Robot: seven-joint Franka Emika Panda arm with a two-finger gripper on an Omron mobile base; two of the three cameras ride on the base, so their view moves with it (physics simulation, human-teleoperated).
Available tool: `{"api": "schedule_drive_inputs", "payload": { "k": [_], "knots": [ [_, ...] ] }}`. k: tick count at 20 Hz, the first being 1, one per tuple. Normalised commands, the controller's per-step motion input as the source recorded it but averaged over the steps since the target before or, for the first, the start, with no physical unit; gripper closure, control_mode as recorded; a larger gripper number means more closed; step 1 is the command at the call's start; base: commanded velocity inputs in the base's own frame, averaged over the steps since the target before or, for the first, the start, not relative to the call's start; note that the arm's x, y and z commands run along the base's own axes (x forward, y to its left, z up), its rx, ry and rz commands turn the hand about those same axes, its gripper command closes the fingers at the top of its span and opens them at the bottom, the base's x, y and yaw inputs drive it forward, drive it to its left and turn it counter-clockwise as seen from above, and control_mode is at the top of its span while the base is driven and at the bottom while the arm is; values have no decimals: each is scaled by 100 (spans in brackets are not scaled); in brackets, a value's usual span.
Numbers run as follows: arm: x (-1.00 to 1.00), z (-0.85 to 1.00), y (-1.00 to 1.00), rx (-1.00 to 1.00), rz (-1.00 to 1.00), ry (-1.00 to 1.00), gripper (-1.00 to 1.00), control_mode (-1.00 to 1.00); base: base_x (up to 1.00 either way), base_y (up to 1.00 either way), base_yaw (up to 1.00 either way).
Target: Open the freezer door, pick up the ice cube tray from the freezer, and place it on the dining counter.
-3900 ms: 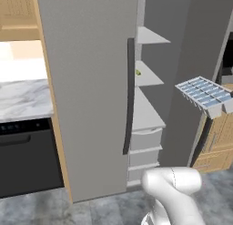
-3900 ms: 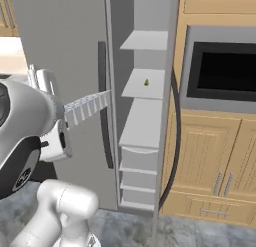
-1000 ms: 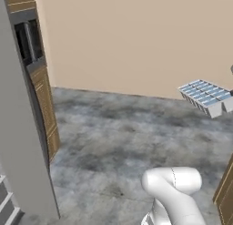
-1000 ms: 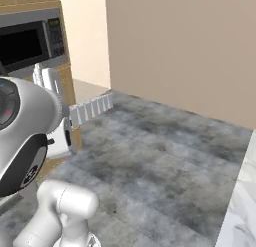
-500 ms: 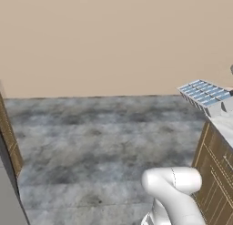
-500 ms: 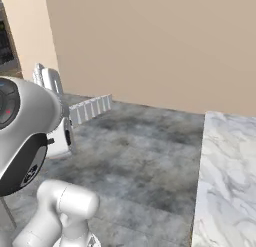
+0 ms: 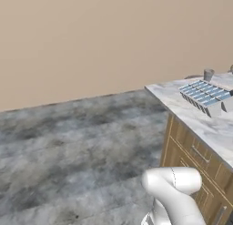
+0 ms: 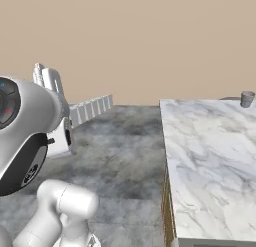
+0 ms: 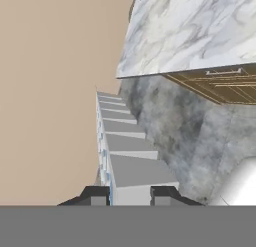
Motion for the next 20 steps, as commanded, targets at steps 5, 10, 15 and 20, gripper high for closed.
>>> {"api": "schedule_drive_inputs", "payload": {
  "k": [5, 10, 15, 20],
  "knots": [
    [0, 0, 0, 0, 0, 0, 100, 100, 2, 0, -43],
    [0, 0, 0, 0, 0, 0, 100, 100, 16, 0, -37],
    [0, 0, 0, 0, 0, 0, 100, 100, 41, 0, -32],
    [0, 0, 0, 0, 0, 0, 100, 100, 38, 0, -29]
  ]
}}
